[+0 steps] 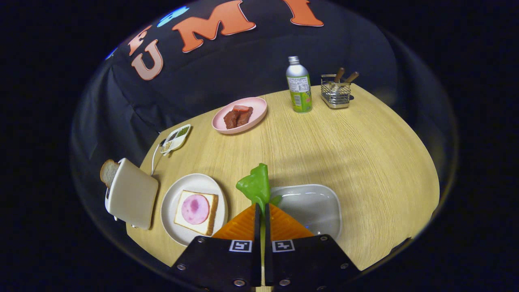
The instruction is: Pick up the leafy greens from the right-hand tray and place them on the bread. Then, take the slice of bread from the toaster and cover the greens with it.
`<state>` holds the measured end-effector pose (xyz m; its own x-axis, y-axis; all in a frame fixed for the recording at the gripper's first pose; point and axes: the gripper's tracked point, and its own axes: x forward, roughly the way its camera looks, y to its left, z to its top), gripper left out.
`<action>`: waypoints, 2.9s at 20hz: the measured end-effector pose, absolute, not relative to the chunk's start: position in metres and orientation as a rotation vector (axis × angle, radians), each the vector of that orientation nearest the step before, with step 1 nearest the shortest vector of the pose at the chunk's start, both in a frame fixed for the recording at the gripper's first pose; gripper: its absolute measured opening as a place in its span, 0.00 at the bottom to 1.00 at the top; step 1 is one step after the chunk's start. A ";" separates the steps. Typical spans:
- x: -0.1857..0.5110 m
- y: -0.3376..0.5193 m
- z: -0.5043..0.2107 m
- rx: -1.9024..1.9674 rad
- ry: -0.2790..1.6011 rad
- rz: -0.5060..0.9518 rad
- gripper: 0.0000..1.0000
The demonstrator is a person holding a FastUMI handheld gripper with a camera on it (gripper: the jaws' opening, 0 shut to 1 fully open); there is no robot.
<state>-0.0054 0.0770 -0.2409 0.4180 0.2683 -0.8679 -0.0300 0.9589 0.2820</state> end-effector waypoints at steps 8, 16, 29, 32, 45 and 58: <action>0.005 0.165 -0.239 0.266 1.113 0.347 0.04; -0.022 0.232 -0.272 0.241 1.234 0.463 0.04; -0.021 0.265 -0.212 0.141 1.146 0.519 0.54; -0.025 0.285 -0.183 0.121 1.138 0.551 0.66; -0.022 0.422 -0.103 0.027 1.115 0.725 0.84; -0.010 0.487 -0.115 -0.028 1.186 0.705 0.85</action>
